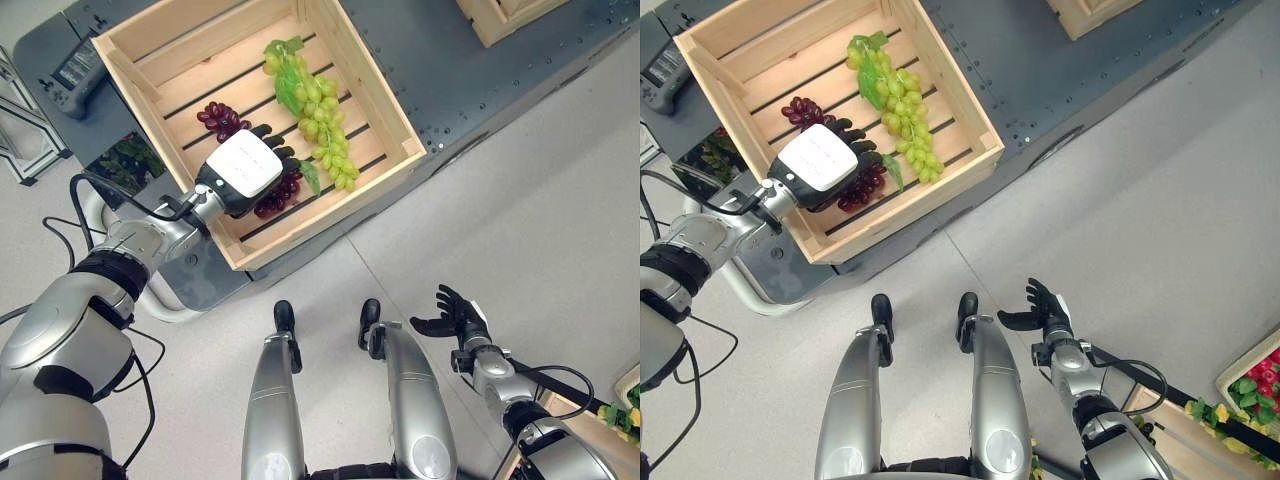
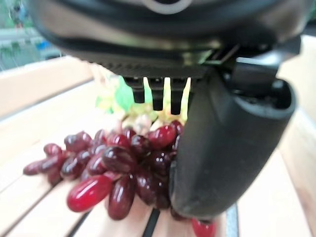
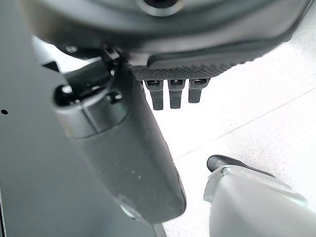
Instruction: Pick up the fruits from the basket on one side to the basket on the other side
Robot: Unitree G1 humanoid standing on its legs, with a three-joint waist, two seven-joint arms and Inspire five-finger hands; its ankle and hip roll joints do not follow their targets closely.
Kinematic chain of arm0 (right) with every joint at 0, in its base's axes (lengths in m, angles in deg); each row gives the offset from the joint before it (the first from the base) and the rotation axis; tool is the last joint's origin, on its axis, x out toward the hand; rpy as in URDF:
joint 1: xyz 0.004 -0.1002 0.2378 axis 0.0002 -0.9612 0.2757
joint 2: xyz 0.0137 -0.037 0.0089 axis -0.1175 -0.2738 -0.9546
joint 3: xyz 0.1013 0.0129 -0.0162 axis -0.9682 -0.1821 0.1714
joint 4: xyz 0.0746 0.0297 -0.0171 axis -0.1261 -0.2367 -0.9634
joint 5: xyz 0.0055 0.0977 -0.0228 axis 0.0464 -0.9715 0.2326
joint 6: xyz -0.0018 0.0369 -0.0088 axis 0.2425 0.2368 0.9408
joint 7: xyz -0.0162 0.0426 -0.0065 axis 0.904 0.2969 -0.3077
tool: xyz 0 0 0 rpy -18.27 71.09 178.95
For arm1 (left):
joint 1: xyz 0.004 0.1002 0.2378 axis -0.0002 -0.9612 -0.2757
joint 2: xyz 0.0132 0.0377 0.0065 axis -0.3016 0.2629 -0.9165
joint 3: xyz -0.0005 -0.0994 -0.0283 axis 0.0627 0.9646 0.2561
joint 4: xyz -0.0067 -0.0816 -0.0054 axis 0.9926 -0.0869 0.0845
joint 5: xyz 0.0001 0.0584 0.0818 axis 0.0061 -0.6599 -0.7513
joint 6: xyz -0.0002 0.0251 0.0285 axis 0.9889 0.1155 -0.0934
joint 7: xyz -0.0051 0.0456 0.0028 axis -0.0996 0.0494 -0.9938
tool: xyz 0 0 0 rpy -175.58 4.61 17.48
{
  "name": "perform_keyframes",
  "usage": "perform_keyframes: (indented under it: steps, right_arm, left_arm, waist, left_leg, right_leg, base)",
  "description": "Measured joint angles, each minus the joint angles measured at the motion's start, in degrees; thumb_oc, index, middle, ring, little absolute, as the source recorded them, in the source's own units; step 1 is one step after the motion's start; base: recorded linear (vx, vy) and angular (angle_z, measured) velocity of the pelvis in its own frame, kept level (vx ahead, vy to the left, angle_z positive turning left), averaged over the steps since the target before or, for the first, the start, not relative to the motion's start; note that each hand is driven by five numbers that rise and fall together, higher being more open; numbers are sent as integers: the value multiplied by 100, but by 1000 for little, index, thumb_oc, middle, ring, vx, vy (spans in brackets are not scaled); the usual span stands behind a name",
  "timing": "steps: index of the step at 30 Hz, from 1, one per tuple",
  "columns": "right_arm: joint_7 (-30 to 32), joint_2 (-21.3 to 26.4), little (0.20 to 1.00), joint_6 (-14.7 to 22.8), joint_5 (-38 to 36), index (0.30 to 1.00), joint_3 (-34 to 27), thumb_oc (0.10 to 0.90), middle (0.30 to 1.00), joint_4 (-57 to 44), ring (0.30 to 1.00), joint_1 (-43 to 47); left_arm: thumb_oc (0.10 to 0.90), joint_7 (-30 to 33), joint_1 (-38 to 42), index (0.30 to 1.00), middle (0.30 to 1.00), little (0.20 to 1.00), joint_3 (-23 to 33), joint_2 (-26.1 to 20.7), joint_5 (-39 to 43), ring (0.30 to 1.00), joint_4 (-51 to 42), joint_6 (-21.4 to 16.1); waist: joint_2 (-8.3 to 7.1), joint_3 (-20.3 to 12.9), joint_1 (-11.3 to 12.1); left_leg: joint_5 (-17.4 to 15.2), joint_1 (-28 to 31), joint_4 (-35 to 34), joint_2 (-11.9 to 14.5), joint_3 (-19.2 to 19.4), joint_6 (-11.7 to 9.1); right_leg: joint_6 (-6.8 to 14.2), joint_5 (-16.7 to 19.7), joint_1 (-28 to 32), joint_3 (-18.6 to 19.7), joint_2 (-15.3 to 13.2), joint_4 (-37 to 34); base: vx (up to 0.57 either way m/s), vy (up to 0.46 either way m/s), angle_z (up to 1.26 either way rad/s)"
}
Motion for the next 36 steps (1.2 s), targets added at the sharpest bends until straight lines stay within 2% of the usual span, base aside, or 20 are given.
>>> perform_keyframes:
  steps: [3,9,11,16,18,19,20,21,30,36]
  right_arm:
    - [2,-1,900,0,-1,900,2,800,900,-15,900,13]
    - [10,-1,900,-1,-2,900,1,800,900,-24,900,35]
    - [32,-1,900,-1,-31,900,1,800,900,-32,900,58]
    - [60,12,900,0,-232,900,2,800,900,-161,900,88]
    - [107,34,900,29,-262,900,2,800,900,-238,900,97]
    - [139,46,900,32,-282,900,3,800,900,-285,900,102]
    - [170,53,900,33,-383,900,4,800,900,-353,900,99]
    - [187,53,900,34,-441,900,3,800,900,-412,900,101]
    - [247,53,900,67,-486,900,6,800,900,-792,900,101]
    - [248,-18,900,174,-656,900,7,800,900,-814,900,86]
  left_arm:
    - [800,-636,124,900,900,900,-13,0,347,900,-81,168]
    - [800,-1291,180,900,900,900,-10,49,452,900,-231,547]
    - [800,-1505,216,900,900,900,-11,119,427,900,-291,801]
    - [800,-1483,269,900,900,900,-2,290,323,900,-312,1410]
    - [800,-1378,301,900,900,900,-4,330,181,900,-303,1511]
    - [555,-1309,316,533,533,533,-4,336,152,533,-304,1538]
    - [453,-1251,326,380,380,380,-4,332,148,380,-303,1568]
    - [400,-1199,339,300,300,300,-4,333,130,300,-303,1586]
    - [400,-352,417,300,300,300,-20,325,-305,300,-170,1549]
    - [400,-133,324,300,300,300,-22,320,-342,300,240,1272]
  waist:
    - [0,0,-1]
    - [1,0,-5]
    - [2,-1,-2]
    - [2,-1,4]
    - [3,-2,3]
    - [2,-2,20]
    - [2,-3,26]
    - [2,-3,27]
    - [-4,-6,17]
    - [-14,-5,-43]
  left_leg:
    - [0,0,-17,-3,3,0]
    - [-10,-18,-39,-2,3,19]
    - [-8,-64,-50,-2,8,18]
    - [10,-222,-42,-5,10,-10]
    - [15,-312,-36,-4,7,-15]
    - [19,-341,-36,-5,5,-20]
    - [21,-388,-35,-5,0,-13]
    - [28,-391,-33,-5,-7,-12]
    - [36,-537,75,-15,-39,-7]
    - [-20,-307,162,-31,41,42]
  right_leg:
    - [2,0,0,-1,-3,-16]
    - [39,-25,-25,-1,3,-59]
    - [39,-25,-79,3,5,-63]
    - [32,-26,-254,14,3,-23]
    - [31,-28,-325,12,2,-12]
    - [30,-27,-365,10,3,-3]
    - [30,-27,-403,7,3,2]
    - [30,-26,-428,4,3,5]
    - [37,-2,-517,25,22,18]
    - [34,25,-305,97,-5,78]
  base:
    - [-2,-10,0]
    - [0,0,0]
    - [0,0,0]
    - [-15,-9,0]
    - [-41,-30,0]
    - [0,0,0]
    - [-19,-32,3]
    - [-24,-37,4]
    - [-7,-5,1]
    - [-4,7,-3]
